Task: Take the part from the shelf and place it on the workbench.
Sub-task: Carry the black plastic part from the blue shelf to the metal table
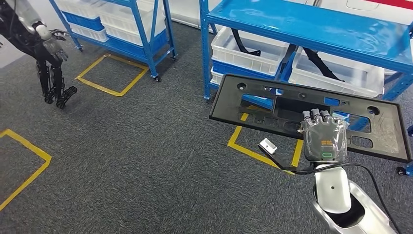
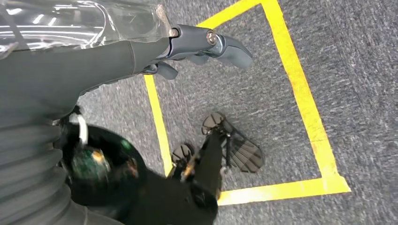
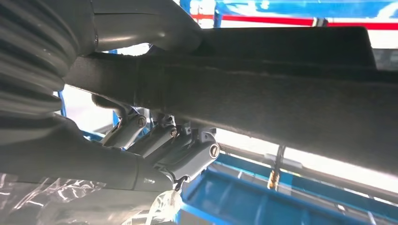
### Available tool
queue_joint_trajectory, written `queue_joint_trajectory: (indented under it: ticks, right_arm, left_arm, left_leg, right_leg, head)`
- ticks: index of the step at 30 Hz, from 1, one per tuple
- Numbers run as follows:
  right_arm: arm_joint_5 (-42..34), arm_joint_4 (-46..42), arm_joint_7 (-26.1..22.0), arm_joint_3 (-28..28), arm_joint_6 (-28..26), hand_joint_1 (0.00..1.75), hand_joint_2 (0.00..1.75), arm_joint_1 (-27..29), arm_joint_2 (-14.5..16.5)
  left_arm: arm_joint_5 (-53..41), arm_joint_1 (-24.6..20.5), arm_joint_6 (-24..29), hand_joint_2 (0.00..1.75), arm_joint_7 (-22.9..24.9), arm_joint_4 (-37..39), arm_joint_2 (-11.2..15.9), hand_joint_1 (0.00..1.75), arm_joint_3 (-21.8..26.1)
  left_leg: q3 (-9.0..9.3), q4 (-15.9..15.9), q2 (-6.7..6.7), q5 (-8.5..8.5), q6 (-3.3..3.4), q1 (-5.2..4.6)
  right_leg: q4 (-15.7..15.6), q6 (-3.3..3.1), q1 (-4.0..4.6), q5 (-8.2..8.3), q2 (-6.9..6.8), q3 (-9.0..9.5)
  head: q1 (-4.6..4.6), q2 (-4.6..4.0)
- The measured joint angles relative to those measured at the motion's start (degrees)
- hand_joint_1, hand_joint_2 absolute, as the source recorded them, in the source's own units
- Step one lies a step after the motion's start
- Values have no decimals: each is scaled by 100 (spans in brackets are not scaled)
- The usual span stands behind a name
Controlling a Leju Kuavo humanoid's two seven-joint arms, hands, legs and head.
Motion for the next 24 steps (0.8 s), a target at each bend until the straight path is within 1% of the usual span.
queue_joint_trajectory:
  ticks: [1, 2, 3, 4, 5, 6, 7, 8, 9, 10, 11, 12, 13, 14, 15, 16, 17, 18, 19, 20, 21, 22, 23, 24]
  right_arm:
    - [0, 1, 1, 0, 0, 175, 175, -19, 1]
    - [-1, 2, 1, 0, 0, 175, 175, -36, 2]
    - [-1, 4, 1, 0, 0, 175, 175, -49, 4]
    - [-2, 7, 2, 0, 1, 175, 175, -60, 4]
    - [-3, 8, 10, 0, 4, 175, 175, -69, 4]
    - [-5, 10, 26, -1, 11, 175, 175, -74, 2]
    - [-8, 11, 46, -1, 23, 175, 175, -78, -2]
    - [-10, 14, 65, -1, 36, 175, 175, -79, -5]
    - [-13, 16, 79, 1, 49, 175, 175, -78, -9]
    - [-14, 19, 85, 2, 56, 175, 175, -77, -11]
    - [-15, 20, 88, 4, 60, 175, 175, -79, -13]
    - [-16, 21, 90, 5, 61, 175, 175, -86, -13]
    - [-16, 21, 91, 5, 60, 175, 175, -96, -13]
    - [-18, 22, 91, 7, 57, 175, 175, -117, -13]
    - [-21, 26, 86, 10, 50, 175, 175, -145, -10]
    - [-31, 32, 75, 18, 36, 175, 175, -179, -7]
    - [-45, 41, 57, 31, 20, 175, 175, -221, -2]
    - [-59, 56, 34, 49, -3, 175, 175, -272, 8]
    - [-83, 74, 5, 69, -36, 175, 175, -332, 22]
    - [-112, 99, -23, 91, -75, 175, 175, -398, 44]
    - [-148, 134, -52, 115, -133, 175, 175, -467, 68]
    - [-191, 177, -78, 140, -197, 175, 175, -528, 93]
    - [-228, 228, -97, 169, -260, 175, 175, -580, 122]
    - [-258, 284, -111, 204, -319, 175, 175, -622, 152]
  left_arm:
    - [-9, -9, -1, 175, 3, 0, -8, 0, -1]
    - [-19, -12, 0, 175, 6, 0, -16, 0, -2]
    - [-31, -10, 0, 175, 8, 0, -27, 0, -3]
    - [-40, -11, 0, 175, 1, 0, -37, 0, -3]
    - [-48, -18, 3, 175, -22, 1, -48, 0, -3]
    - [-53, -30, 8, 175, -59, 1, -58, 0, -3]
    - [-56, -49, 16, 175, -103, 3, -69, 0, -3]
    - [-58, -67, 24, 175, -142, 5, -82, 0, -3]
    - [-59, -81, 31, 175, -169, 8, -93, 0, -3]
    - [-61, -90, 38, 175, -182, 10, -102, 0, -3]
    - [-65, -93, 44, 175, -188, 12, -106, 0, -3]
    - [-73, -94, 53, 175, -192, 13, -108, 0, -3]
    - [-85, -97, 62, 175, -191, 15, -109, 0, -4]
    - [-104, -107, 74, 175, -184, 17, -113, 0, -4]
    - [-128, -121, 88, 175, -172, 19, -119, 0, -5]
    - [-158, -136, 101, 175, -151, 21, -128, 0, -6]
    - [-189, -151, 116, 175, -130, 22, -139, 0, -7]
    - [-223, -161, 131, 175, -106, 22, -148, 0, -8]
    - [-261, -171, 143, 175, -77, 23, -156, 0, -9]
    - [-307, -186, 154, 175, -45, 25, -166, 0, -15]
    - [-365, -211, 163, 175, -3, 27, -174, 0, -25]
    - [-425, -242, 168, 175, 38, 30, -185, 0, -38]
    - [-481, -276, 171, 175, 78, 31, -193, 0, -52]
    - [-529, -304, 172, 175, 108, 32, -203, 0, -67]
  left_leg:
    - [20, -68, 16, 4, 23, -20]
    - [7, -66, -57, 16, 52, -29]
    - [-1, -75, -116, 33, 86, -21]
    - [-3, -86, -179, 53, 124, -12]
    - [-1, -100, -241, 74, 162, 1]
    - [2, -108, -301, 91, 189, 14]
    - [-4, -107, -368, 97, 205, 11]
    - [-7, -105, -438, 102, 214, 8]
    - [-8, -103, -515, 105, 218, 5]
    - [-7, -99, -593, 106, 220, 4]
    - [-1, -92, -671, 106, 218, 8]
    - [5, -79, -746, 104, 212, 16]
    - [0, -61, -813, 98, 195, 18]
    - [-18, -37, -877, 93, 170, 14]
    - [-47, -21, -930, 96, 135, 9]
    - [-81, -15, -980, 106, 97, 5]
    - [-109, -17, -1032, 125, 61, 9]
    - [-134, -20, -1072, 135, 30, 20]
    - [-175, 32, -1032, 102, 1, 23]
    - [-257, 185, -928, 10, -28, 23]
    - [-397, 476, -781, -148, -55, 26]
    - [-589, 891, -621, -348, -81, 27]
    - [-794, 1338, -528, -532, -101, 36]
    - [-958, 1692, -484, -651, -112, 43]
  right_leg:
    - [1, 24, 18, -6, -50, 2]
    - [-3, 48, 20, -7, -105, 8]
    - [8, 79, 7, -29, -109, 10]
    - [79, 105, -11, -95, -38, -12]
    - [266, 127, -28, -229, 80, -88]
    - [587, 143, -40, -419, 233, -228]
    - [1010, 149, -40, -626, 351, -421]
    - [1439, 155, -39, -794, 407, -626]
    - [1740, 160, -35, -867, 430, -780]
    - [1827, 162, -36, -825, 438, -840]
    - [1650, 162, -42, -665, 448, -774]
    - [1267, 166, -53, -434, 487, -605]
    - [815, 174, -76, -239, 612, -396]
    - [438, 169, -89, -93, 722, -230]
    - [216, 157, -96, -27, 806, -140]
    - [137, 134, -92, -26, 847, -119]
    - [141, 98, -74, -16, 788, -138]
    - [140, 61, -78, -5, 718, -147]
    - [133, 23, -79, 7, 654, -148]
    - [123, -19, -82, 20, 588, -147]
    - [114, -54, -83, 29, 523, -147]
    - [115, -77, -68, 30, 464, -150]
    - [115, -93, -56, 28, 405, -153]
    - [116, -98, -47, 27, 343, -154]
  head:
    - [2, 0]
    - [3, 0]
    - [3, 0]
    - [5, 0]
    - [6, 0]
    - [8, 0]
    - [8, 0]
    - [8, 0]
    - [7, 0]
    - [7, 0]
    - [7, 0]
    - [7, 0]
    - [7, 0]
    - [7, 0]
    - [7, 0]
    - [7, 0]
    - [7, 0]
    - [6, 0]
    - [5, -1]
    - [4, -1]
    - [2, -1]
    - [1, -1]
    - [0, 0]
    - [0, 0]
